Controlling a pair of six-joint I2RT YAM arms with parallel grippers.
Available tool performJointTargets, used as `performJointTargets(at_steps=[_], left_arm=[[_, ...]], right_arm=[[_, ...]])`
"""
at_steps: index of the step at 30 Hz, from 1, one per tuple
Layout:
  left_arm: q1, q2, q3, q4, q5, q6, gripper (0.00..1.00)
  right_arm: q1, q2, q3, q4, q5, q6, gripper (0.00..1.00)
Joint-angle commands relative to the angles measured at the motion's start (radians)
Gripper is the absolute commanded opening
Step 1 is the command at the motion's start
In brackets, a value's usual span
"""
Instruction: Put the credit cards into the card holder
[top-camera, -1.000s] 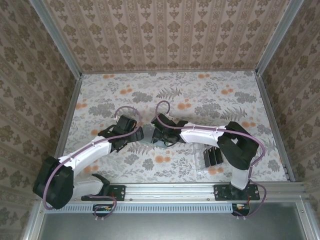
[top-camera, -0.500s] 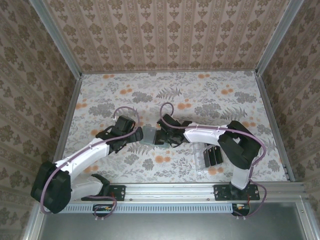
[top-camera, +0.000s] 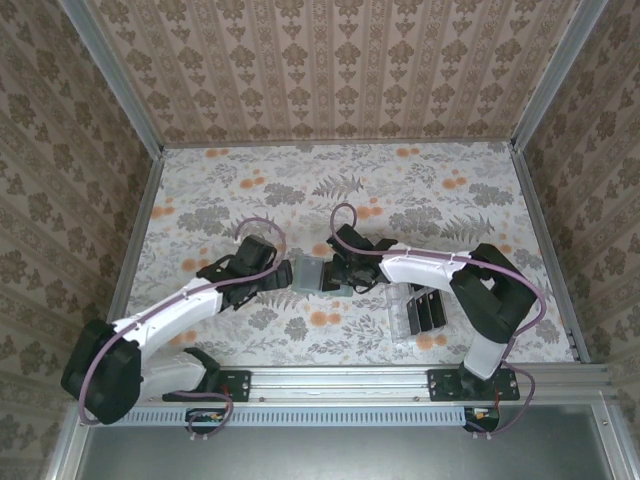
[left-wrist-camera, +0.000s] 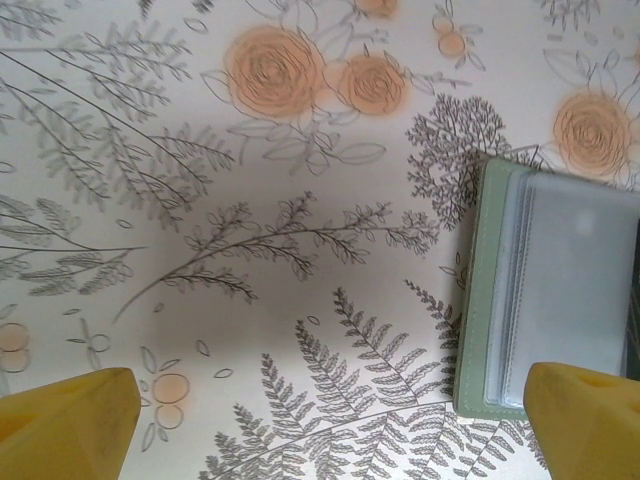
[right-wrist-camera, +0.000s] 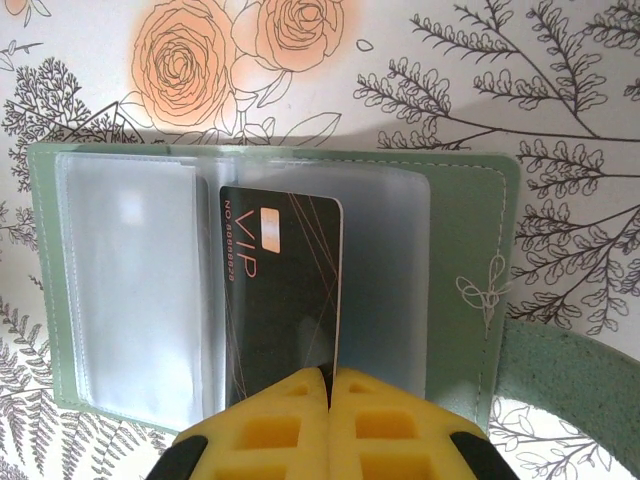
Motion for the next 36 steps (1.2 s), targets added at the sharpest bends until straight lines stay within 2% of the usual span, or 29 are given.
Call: performJointTargets(at_steps=[1, 6, 14, 36], left_arm=[[-0.011, 0.064, 0.046, 0.034, 0.037, 0.041, 1.00], [-0.018, 0.175, 0.114, 0.066, 0.060, 0.084, 1.00], [-0.029, 0.266, 0.150, 0.120, 0.082, 0.115, 1.00], [-0.042, 0.356, 0.112, 0.130, 0.053, 0.129, 1.00]], right_arm=[[-0.007, -0.009, -0.025, -0.081, -0.007, -0.040, 0.00], [-0.012, -0.001, -0.033, -0.066, -0.015, -0.043, 0.00], [-0.018, -0.003, -0.051, -0.042, -0.024, -0.036, 0.00], [-0.025, -0.022, -0.077, 0.008, -0.047, -0.014, 0.00]])
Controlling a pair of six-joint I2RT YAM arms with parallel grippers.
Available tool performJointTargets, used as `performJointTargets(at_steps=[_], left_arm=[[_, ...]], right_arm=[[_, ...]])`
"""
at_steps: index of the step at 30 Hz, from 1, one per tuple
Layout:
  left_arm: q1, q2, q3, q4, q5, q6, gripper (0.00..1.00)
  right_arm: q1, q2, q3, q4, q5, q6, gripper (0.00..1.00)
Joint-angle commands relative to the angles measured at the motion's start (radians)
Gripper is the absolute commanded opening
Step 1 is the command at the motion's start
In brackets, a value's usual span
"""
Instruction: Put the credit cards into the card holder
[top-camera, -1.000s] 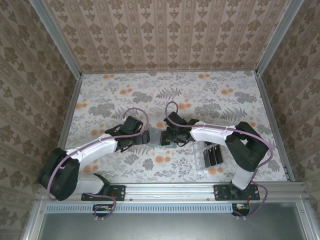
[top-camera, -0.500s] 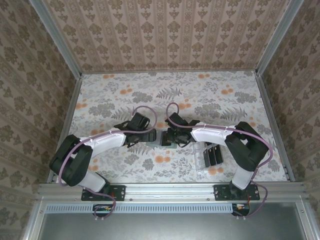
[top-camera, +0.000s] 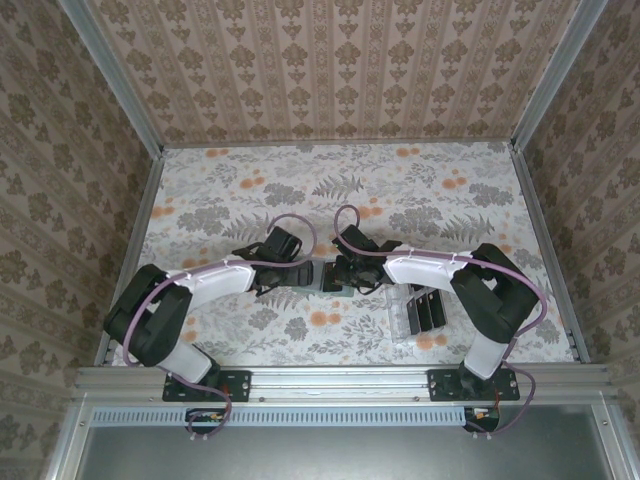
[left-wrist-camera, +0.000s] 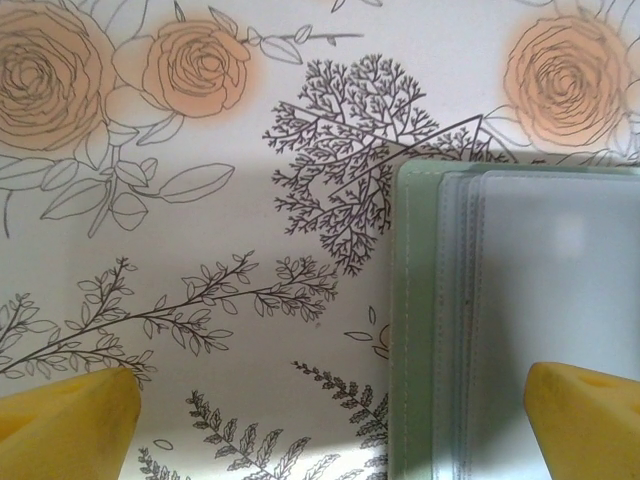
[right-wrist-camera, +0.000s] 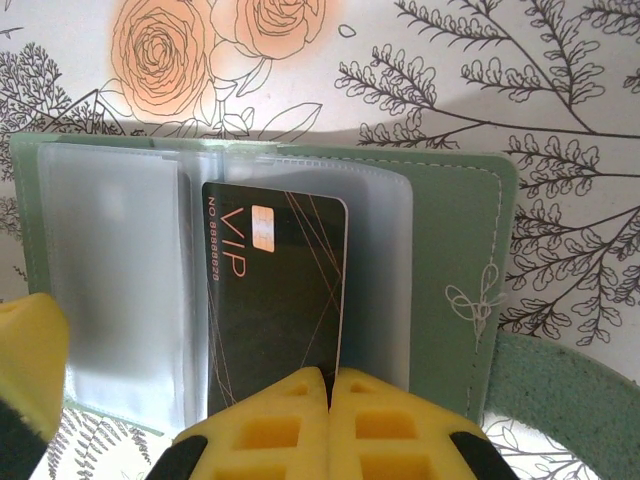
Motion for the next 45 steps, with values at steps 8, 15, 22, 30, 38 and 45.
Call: performJointTargets(at_steps=[8, 15, 22, 30, 38, 45], left_arm=[[0.001, 0.018, -0.020, -0.045, -0.062, 0.000, 1.00], [0.007, 0.000, -0.048, -0.074, -0.082, -0.028, 1.00], [0.008, -0.012, -0.062, -0.076, -0.084, -0.038, 1.00], [0.007, -0.011, -0.062, -0.067, -0.081, -0.034, 1.00], [0.006, -0.007, -0.062, -0.064, -0.079, -0.033, 1.00], [0.006, -0.009, -0.063, -0.065, -0.080, -0.032, 1.00]], right_arm=[[-0.007, -0.017, -0.033, -0.038, -0.013, 0.010, 0.00], [-0.019, -0.023, -0.038, -0.021, -0.020, 0.009, 0.00], [-0.032, -0.043, -0.070, 0.087, -0.074, 0.012, 0.00], [-0.067, -0.155, -0.196, 0.345, -0.160, 0.062, 0.00], [-0.073, -0.200, -0.289, 0.544, -0.150, 0.097, 0.00], [-0.071, -0.167, -0.346, 0.720, -0.141, 0.118, 0.00]])
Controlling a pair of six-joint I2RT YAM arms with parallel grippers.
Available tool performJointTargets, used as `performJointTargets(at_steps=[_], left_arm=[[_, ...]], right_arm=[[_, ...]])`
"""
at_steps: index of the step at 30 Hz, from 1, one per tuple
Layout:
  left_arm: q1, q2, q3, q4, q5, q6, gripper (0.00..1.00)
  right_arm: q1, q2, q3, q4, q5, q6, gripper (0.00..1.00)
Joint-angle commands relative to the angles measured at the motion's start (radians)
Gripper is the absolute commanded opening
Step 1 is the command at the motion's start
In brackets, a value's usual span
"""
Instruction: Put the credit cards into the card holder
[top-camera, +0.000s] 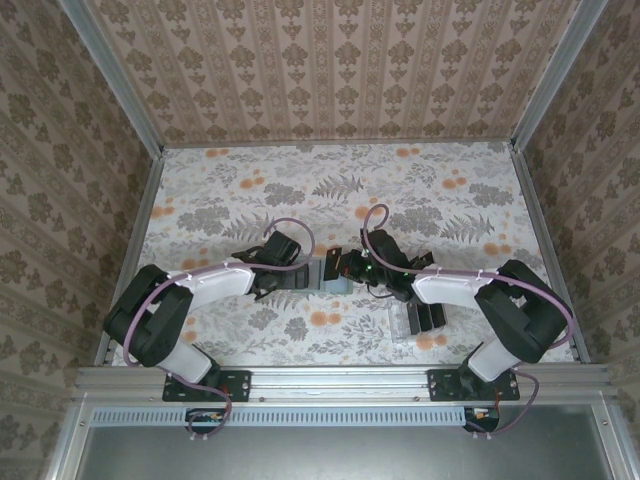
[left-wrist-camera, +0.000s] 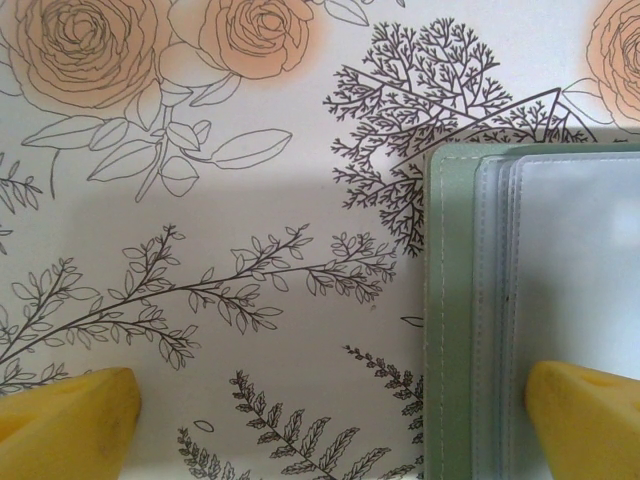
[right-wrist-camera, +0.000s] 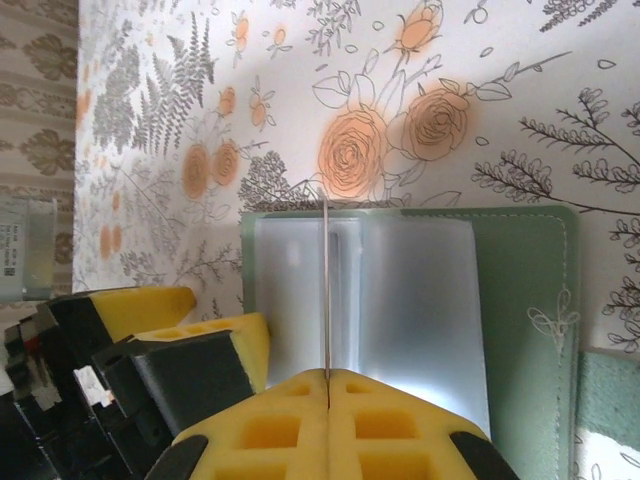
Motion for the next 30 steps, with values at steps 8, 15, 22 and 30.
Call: performJointTargets(at_steps=[8, 15, 22, 30], left_arm=[[0.005, 0.001, -0.031, -0.065, -0.037, -0.003, 1.00], [0.005, 0.001, -0.031, -0.065, -0.036, -0.005, 1.00], [0.006, -0.001, -0.032, -0.067, -0.037, -0.004, 1.00], [0.005, -0.001, -0.033, -0.069, -0.036, -0.006, 1.00]], right_arm=[[0.002, 0.051, -0.067, 0.251, 0.020, 0.033, 0.00], [0.005, 0.076, -0.102, 0.316, 0.044, 0.043, 0.00], [0.007, 0.105, -0.113, 0.349, 0.048, 0.052, 0.00], [0.010, 0.136, -0.114, 0.376, 0.045, 0.062, 0.00]])
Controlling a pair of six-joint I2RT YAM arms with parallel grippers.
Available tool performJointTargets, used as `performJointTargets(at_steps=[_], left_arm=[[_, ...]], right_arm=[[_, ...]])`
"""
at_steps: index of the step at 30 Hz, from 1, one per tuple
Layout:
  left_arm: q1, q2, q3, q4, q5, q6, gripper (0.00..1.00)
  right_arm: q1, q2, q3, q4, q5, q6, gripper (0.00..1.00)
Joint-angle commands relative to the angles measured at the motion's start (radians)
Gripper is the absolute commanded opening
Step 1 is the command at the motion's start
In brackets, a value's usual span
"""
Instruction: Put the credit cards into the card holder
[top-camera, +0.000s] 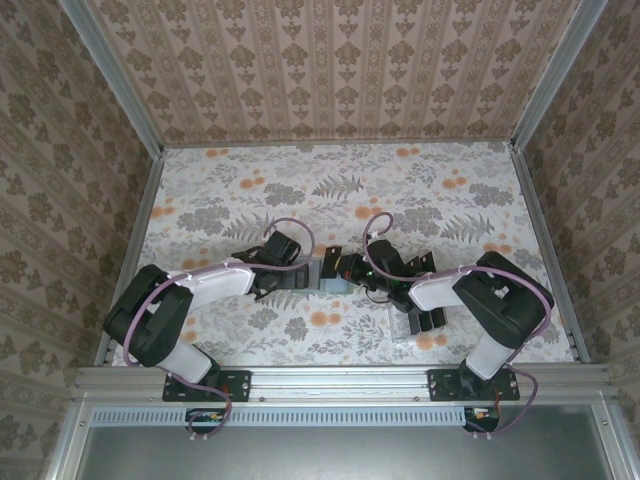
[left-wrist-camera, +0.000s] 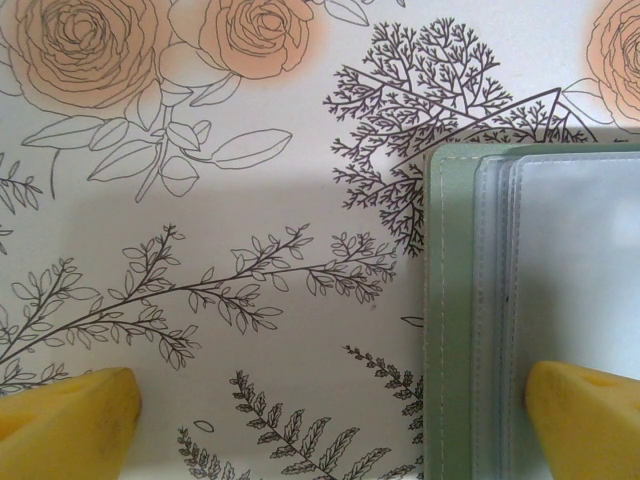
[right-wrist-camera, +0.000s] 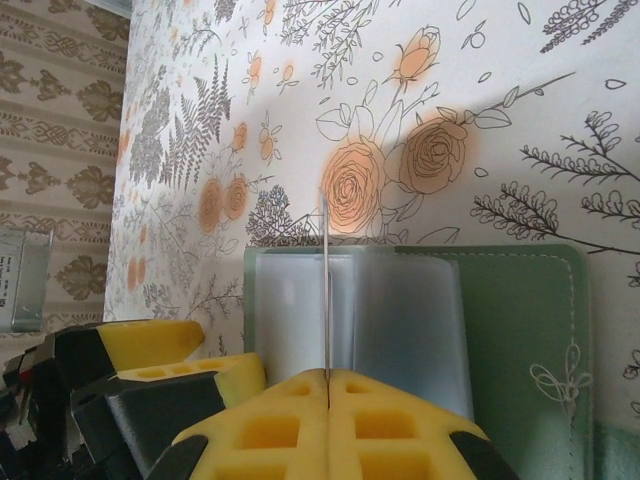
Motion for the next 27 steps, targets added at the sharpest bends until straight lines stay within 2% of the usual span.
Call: performJointTargets(at_steps=[1, 27], left_arm=[[0.005, -0.002, -0.032, -0.068, -0.036, -0.006, 1.00], [0.005, -0.006, -0.037, -0.069, -0.039, -0.006, 1.00]], right_arm=[[0.008, 0.026, -0.012, 0.050, 0.014, 0.020, 0.00], [0.019, 0.031, -0.054, 0.081, 0.032, 0.033, 0.00]])
